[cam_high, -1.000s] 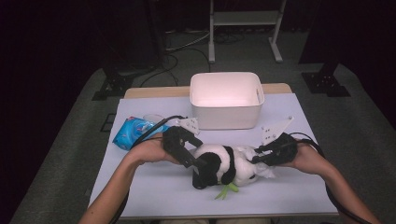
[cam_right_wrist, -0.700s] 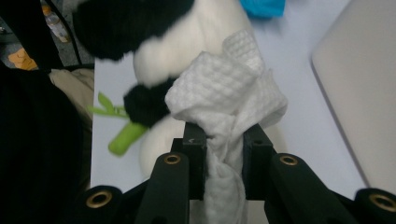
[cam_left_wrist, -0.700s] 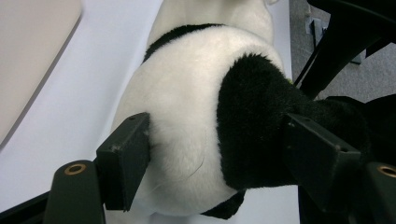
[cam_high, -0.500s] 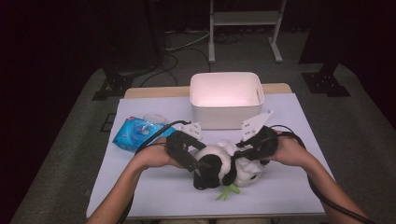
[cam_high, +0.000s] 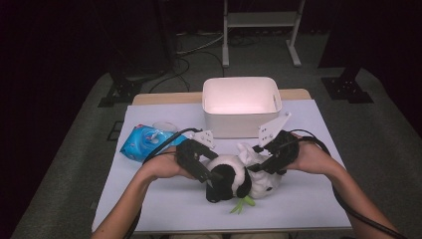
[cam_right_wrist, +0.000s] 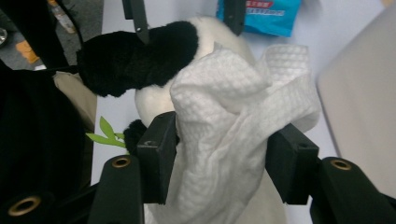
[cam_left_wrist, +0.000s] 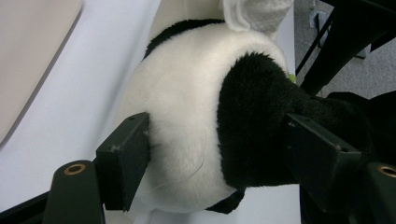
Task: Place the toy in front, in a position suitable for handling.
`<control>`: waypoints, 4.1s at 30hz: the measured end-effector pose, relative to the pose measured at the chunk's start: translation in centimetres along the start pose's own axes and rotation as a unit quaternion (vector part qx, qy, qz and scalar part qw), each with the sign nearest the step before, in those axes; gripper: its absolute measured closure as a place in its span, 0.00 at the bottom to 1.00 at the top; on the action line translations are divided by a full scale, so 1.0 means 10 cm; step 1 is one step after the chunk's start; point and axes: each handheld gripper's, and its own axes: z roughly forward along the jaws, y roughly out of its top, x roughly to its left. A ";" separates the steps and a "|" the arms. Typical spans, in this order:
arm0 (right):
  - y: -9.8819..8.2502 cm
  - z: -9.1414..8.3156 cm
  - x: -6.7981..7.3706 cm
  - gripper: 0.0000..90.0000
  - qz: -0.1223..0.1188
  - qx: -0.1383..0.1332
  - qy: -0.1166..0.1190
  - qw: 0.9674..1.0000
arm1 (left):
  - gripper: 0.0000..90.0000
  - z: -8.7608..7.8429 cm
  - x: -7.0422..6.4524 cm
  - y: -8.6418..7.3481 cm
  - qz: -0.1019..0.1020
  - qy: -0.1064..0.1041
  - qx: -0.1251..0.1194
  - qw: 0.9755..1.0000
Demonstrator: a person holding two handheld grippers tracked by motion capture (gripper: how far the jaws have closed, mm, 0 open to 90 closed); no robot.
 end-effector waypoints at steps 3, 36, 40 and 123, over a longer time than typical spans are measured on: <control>-0.02 -0.06 0.00 0.52 -0.003 -0.004 -0.011 1.000 | 0.28 0.00 0.00 0.00 -0.001 0.000 0.001 1.000; -0.13 0.28 0.32 0.74 -0.104 0.061 -0.035 0.992 | 0.29 0.08 -0.04 0.00 0.002 0.004 -0.002 1.000; -0.15 0.31 0.31 0.79 -0.093 0.055 -0.043 0.993 | 0.29 0.08 -0.03 -0.03 0.002 0.004 -0.008 1.000; -0.45 -0.04 0.11 0.88 0.006 -0.031 -0.034 0.999 | 0.30 0.18 -0.04 0.00 0.019 0.000 -0.017 1.000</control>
